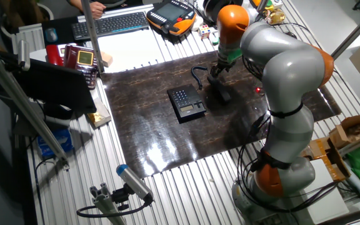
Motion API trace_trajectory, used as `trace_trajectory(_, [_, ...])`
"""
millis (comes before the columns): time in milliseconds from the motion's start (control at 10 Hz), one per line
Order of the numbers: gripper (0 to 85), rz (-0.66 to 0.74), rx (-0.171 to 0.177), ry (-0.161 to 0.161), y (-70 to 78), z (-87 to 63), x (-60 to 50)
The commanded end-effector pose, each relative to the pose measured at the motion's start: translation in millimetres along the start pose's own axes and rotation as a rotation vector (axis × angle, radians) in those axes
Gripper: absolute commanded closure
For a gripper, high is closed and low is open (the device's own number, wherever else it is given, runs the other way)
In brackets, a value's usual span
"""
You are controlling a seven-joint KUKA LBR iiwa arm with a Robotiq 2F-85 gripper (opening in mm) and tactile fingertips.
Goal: Place the handset of the telephone on the corresponding phone cradle
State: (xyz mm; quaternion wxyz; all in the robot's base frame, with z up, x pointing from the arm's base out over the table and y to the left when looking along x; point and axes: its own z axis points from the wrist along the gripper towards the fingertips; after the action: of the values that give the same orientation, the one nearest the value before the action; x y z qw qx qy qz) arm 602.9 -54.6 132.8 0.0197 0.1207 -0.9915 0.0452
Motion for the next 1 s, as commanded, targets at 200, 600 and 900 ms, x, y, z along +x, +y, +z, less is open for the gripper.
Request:
trace_trajectory(200, [8.3, -0.006, -0.023, -0.012, 1.8, 53.7, -4.8])
trace_trajectory(600, [7.0, 0.017, -0.042, -0.024, 3.3, 81.3, -3.4])
trace_trajectory(900, [7.3, 0.064, -0.054, -0.022, 4.0, 90.0, 6.3])
